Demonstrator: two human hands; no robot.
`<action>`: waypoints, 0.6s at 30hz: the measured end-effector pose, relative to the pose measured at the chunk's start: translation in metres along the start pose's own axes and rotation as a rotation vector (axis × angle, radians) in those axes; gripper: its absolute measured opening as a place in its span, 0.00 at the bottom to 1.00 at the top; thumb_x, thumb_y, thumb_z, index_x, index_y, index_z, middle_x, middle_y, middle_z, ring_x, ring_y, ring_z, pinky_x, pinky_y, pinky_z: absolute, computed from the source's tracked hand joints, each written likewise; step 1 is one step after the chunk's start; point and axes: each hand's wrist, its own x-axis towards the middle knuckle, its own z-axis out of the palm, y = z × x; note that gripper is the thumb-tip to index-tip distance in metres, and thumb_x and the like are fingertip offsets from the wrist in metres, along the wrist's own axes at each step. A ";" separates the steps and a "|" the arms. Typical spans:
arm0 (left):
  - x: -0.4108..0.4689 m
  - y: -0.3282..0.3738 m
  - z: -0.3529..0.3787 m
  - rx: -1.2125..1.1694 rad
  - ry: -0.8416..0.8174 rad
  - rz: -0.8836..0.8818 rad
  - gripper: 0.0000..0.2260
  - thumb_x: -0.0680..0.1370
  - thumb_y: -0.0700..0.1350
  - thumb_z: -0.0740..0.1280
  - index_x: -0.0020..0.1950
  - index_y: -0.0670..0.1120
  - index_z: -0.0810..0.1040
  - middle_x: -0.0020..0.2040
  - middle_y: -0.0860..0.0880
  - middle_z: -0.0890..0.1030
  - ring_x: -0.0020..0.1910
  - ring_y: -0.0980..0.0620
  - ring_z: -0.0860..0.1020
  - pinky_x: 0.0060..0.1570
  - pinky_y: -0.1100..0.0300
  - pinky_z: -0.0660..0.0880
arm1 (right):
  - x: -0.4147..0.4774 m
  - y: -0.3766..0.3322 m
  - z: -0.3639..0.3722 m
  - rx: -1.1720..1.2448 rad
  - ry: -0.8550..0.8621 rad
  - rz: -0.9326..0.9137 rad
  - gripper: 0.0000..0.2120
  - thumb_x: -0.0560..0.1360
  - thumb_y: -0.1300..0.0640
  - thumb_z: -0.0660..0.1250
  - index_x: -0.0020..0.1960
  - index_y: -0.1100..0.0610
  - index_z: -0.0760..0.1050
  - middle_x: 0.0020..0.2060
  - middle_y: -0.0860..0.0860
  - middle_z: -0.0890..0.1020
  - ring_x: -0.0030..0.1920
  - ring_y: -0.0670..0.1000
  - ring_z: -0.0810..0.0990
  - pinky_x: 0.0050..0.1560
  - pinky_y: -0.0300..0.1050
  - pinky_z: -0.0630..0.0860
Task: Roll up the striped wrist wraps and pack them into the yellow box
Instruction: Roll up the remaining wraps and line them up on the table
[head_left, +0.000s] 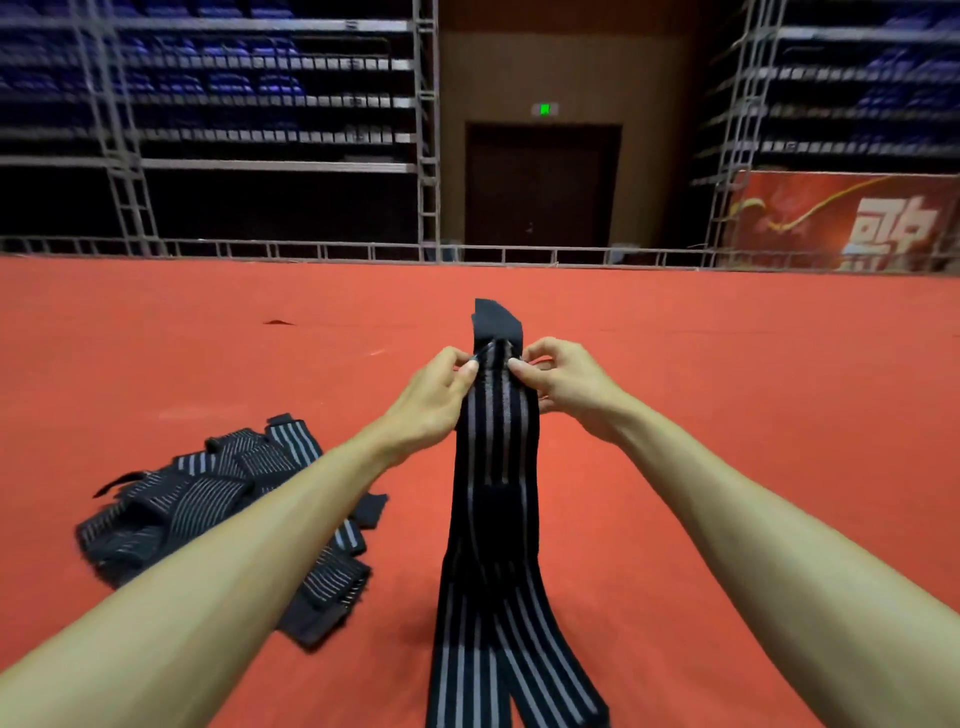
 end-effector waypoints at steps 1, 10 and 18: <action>-0.007 0.010 -0.003 -0.042 -0.012 -0.004 0.10 0.84 0.48 0.55 0.56 0.47 0.74 0.50 0.46 0.80 0.47 0.49 0.79 0.50 0.46 0.78 | -0.009 -0.009 -0.002 0.010 -0.019 0.007 0.04 0.79 0.59 0.66 0.48 0.59 0.72 0.35 0.52 0.77 0.31 0.44 0.77 0.30 0.38 0.74; -0.053 0.114 -0.039 -0.679 -0.266 -0.113 0.14 0.84 0.44 0.57 0.62 0.39 0.77 0.53 0.44 0.84 0.44 0.52 0.84 0.42 0.61 0.81 | -0.075 -0.094 -0.032 0.503 -0.085 -0.144 0.04 0.77 0.62 0.67 0.44 0.62 0.75 0.42 0.56 0.83 0.40 0.52 0.84 0.40 0.42 0.81; -0.051 0.094 0.000 -0.272 -0.092 -0.216 0.17 0.85 0.50 0.52 0.49 0.44 0.78 0.40 0.46 0.83 0.33 0.51 0.80 0.28 0.59 0.77 | -0.065 -0.056 -0.028 0.285 0.012 0.011 0.12 0.74 0.59 0.71 0.52 0.67 0.76 0.36 0.53 0.82 0.33 0.48 0.81 0.29 0.37 0.75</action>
